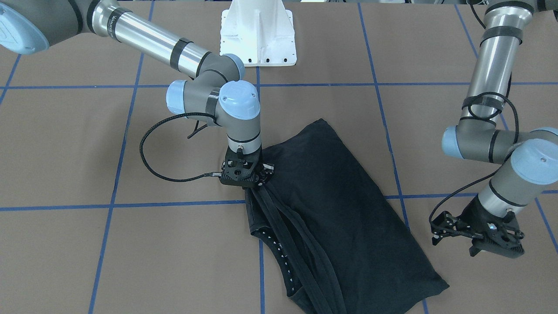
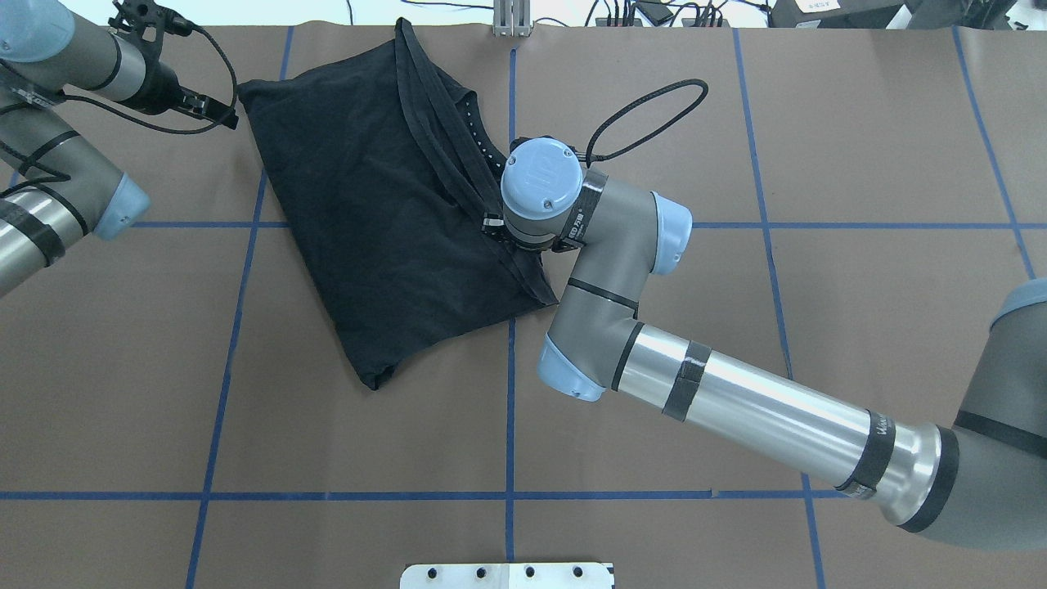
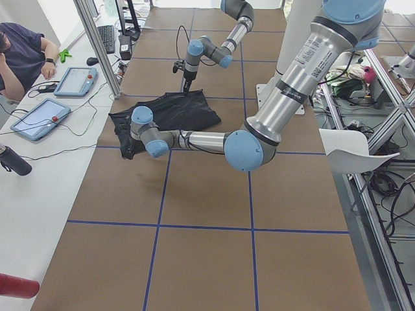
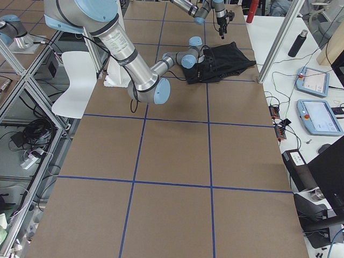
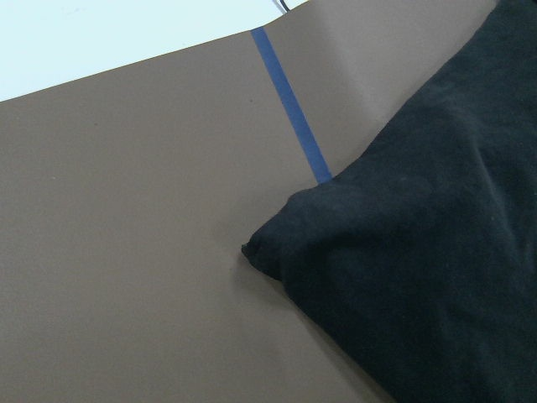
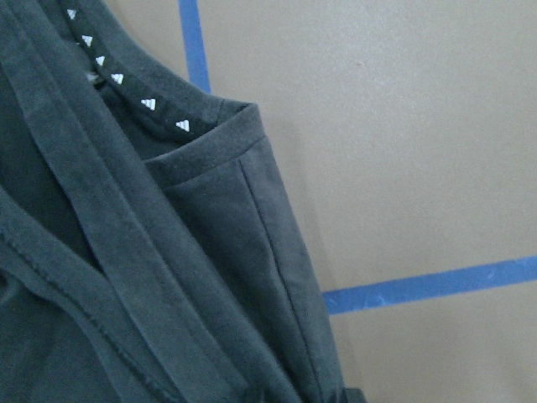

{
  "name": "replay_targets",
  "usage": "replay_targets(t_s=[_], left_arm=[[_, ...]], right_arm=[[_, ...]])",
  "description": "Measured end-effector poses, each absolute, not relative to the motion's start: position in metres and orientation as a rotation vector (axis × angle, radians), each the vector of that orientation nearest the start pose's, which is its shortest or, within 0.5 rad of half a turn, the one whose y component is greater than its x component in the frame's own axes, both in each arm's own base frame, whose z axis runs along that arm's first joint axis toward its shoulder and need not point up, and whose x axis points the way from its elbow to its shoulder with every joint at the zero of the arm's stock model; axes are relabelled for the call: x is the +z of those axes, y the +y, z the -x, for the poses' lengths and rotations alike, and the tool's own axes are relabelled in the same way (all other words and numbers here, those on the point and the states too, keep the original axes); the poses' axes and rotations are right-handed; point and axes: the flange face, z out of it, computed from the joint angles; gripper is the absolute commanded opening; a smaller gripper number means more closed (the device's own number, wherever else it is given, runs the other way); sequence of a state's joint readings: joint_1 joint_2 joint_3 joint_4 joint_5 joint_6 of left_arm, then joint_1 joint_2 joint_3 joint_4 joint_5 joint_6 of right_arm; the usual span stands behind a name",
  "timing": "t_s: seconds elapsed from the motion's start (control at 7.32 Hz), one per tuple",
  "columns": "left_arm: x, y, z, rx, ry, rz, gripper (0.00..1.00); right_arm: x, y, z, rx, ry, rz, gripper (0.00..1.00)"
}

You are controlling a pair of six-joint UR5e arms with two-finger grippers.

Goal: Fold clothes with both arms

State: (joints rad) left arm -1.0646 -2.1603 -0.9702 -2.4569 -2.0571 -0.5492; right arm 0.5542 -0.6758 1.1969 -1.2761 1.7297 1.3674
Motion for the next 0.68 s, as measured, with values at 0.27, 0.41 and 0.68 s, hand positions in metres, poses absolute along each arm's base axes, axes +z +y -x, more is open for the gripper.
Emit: replay_targets(t_s=[0.27,0.41,0.68], left_arm=[[0.5008,-0.7060,-0.2928,0.174,0.824,-0.511,1.00],[0.5010,-0.7060,-0.2926,0.173,0.824,-0.511,1.00],[0.5010,-0.7061,-0.2923,0.173,0.824,-0.511,1.00]], right_arm=[[0.2279,-0.5262,0.6288,0.261,-0.815,-0.162,0.27],[0.2275,-0.5262,0.6286,0.260,-0.816,-0.163,0.00],[0.2251,-0.5257,0.6277,0.261,-0.821,-0.163,0.00]])
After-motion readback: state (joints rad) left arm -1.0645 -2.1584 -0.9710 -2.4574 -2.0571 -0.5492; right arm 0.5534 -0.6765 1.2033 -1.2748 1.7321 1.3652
